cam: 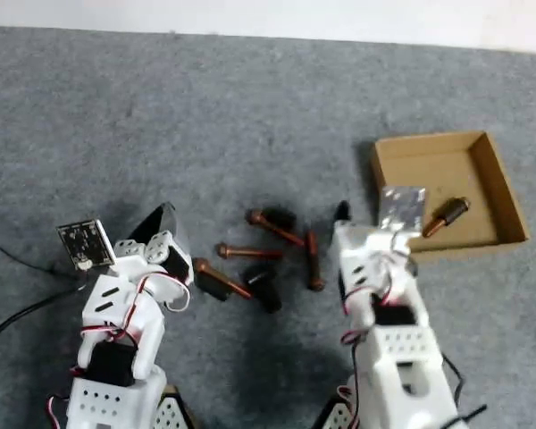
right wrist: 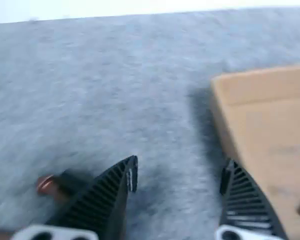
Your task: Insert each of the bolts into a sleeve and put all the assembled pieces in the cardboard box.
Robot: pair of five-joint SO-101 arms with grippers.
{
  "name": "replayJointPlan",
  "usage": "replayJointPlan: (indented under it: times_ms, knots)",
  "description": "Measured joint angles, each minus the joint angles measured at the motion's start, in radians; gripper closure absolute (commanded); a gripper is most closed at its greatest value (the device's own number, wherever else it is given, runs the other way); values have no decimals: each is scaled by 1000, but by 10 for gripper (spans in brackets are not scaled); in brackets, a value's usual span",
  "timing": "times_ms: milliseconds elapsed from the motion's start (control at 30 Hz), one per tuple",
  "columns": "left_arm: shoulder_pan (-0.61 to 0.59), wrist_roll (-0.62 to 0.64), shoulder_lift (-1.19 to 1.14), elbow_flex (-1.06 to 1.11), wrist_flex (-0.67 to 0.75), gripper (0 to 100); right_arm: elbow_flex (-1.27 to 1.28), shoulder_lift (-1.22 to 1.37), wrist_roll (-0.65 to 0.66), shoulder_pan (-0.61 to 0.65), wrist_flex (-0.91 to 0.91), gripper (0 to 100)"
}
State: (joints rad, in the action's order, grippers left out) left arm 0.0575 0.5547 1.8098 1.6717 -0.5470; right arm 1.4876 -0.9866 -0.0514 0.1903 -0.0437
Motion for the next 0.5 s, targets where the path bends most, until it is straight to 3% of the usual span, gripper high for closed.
replayJointPlan:
  times_ms: [233, 500]
  knots:
    - [0, 0, 0, 0, 0, 990, 123, -176, 11, 28, 0, 757]
    - [0, 0, 0, 0, 0, 990, 158, -201, 15, 35, 0, 757]
